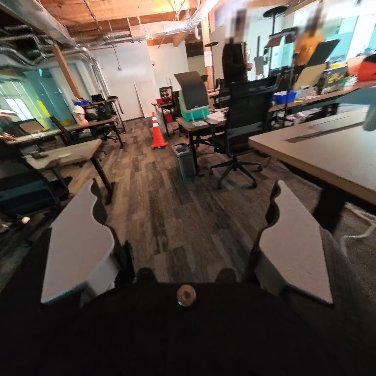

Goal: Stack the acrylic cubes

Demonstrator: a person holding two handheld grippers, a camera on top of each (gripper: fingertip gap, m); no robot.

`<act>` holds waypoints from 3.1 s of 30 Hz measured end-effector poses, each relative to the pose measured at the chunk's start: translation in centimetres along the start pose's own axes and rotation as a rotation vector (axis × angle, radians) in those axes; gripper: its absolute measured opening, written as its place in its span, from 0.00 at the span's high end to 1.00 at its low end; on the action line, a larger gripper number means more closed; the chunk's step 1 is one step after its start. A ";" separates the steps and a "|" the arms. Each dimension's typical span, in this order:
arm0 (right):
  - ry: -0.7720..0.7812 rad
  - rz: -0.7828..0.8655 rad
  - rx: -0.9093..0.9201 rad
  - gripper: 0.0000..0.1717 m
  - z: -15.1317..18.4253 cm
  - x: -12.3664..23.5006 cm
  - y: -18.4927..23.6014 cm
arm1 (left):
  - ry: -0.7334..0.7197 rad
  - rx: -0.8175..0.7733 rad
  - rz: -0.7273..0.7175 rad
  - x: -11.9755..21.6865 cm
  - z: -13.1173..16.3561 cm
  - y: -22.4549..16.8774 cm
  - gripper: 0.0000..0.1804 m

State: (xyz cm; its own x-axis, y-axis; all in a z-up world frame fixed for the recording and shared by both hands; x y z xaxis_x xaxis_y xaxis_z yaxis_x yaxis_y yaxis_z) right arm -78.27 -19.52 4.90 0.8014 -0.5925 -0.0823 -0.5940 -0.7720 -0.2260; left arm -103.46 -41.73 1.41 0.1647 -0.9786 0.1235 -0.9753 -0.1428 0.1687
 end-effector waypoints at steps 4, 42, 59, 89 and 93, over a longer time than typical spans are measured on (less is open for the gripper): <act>0.040 0.052 -0.034 0.08 1.8 -7.0 -3.6 | -0.008 0.032 -0.065 -8.3 -0.9 5.2 0.13; 0.474 1.087 0.142 0.23 13.9 -30.0 -38.5 | -0.068 -0.041 0.644 -88.7 -6.9 8.4 0.13; 0.604 1.145 0.006 0.29 24.1 -31.8 -58.6 | -0.228 -0.181 1.195 -110.0 -17.6 -29.7 0.19; 0.926 1.891 -0.422 0.70 47.9 -12.8 -91.1 | 0.401 -0.656 2.004 -123.9 -7.3 -94.0 0.87; 0.869 1.800 -0.705 0.81 54.7 -10.5 -94.4 | 0.543 -0.720 1.954 -126.8 -3.2 -102.1 0.85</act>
State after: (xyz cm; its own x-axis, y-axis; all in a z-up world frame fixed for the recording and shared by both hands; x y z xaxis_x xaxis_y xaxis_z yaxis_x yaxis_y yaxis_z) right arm -26.74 72.15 -25.96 -0.6449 -0.3696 0.6690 -0.5719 0.8140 -0.1016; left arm -24.32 97.39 -28.33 -0.5738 0.3786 0.7263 0.2815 0.9239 -0.2592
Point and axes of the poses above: each gripper's, where its closed fingertips meet, x back along the fingers, z out of its underside, y = z × x across the jaws, the point moved 4 cm from there along x, back along the fingers, and after that the axes turned 7 degrees about y, right-handed, at the moved point
